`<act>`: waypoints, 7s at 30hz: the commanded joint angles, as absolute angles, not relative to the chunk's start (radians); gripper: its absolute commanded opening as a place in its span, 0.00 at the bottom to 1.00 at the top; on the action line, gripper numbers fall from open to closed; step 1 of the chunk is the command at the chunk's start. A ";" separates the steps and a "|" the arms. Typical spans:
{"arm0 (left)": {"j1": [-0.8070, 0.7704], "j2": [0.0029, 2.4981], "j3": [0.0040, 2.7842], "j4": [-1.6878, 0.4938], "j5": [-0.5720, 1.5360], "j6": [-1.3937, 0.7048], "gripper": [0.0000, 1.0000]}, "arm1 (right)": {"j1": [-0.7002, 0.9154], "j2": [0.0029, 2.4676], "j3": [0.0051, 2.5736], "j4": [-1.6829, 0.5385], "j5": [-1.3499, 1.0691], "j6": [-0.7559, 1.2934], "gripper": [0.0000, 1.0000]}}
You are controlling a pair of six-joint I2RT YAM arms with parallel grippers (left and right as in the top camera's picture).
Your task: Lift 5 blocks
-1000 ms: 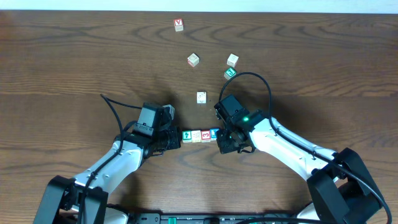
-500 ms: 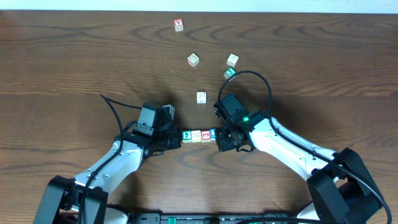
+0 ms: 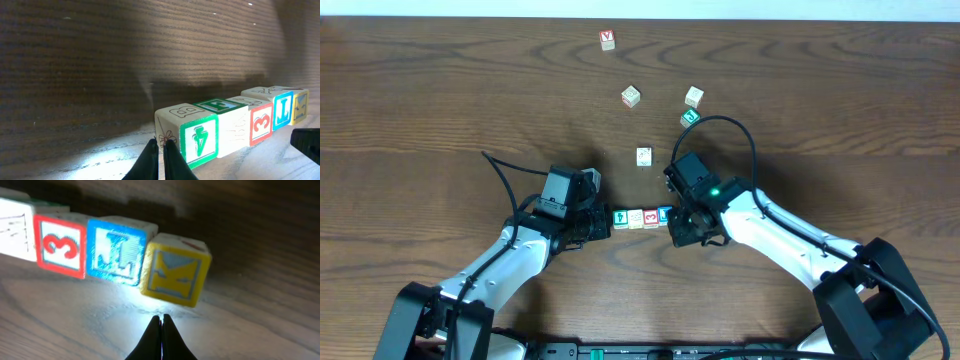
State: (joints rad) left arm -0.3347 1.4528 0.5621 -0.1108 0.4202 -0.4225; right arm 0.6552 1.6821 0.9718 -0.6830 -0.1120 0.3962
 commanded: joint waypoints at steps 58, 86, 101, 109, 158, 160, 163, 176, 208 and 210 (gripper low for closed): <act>-0.331 1.450 0.558 -0.115 0.426 -0.421 0.08 | 0.701 1.688 0.910 -0.556 0.002 0.358 0.01; -0.331 1.450 0.558 -0.115 0.426 -0.421 0.08 | 0.633 1.688 0.909 -0.585 0.166 0.379 0.01; -0.331 1.450 0.558 -0.115 0.426 -0.421 0.08 | 0.620 1.688 0.908 -0.492 -0.038 0.374 0.01; -0.331 1.450 0.558 -0.115 0.426 -0.421 0.07 | 0.620 1.688 0.908 -0.502 -0.039 0.374 0.01; -0.332 1.451 0.558 -0.141 0.464 -0.289 0.07 | 0.583 1.688 0.908 -0.554 -0.219 0.501 0.01; -0.332 1.451 0.558 -0.141 0.464 -0.289 0.07 | 0.583 1.688 0.908 -0.554 -0.231 0.520 0.01; -0.332 1.451 0.558 -0.141 0.480 -0.288 0.07 | 0.583 1.688 0.908 -0.549 -0.253 0.520 0.01; -0.333 1.450 0.558 -0.141 0.550 -0.205 0.07 | 0.583 1.688 0.908 -0.494 -0.324 0.474 0.01; -0.333 1.450 0.558 -0.096 0.546 -0.334 0.07 | 0.584 1.688 0.908 -0.473 -0.377 0.474 0.01; -0.333 1.450 0.558 -0.094 0.562 -0.327 0.07 | 0.584 1.688 0.908 -0.472 -0.381 0.474 0.01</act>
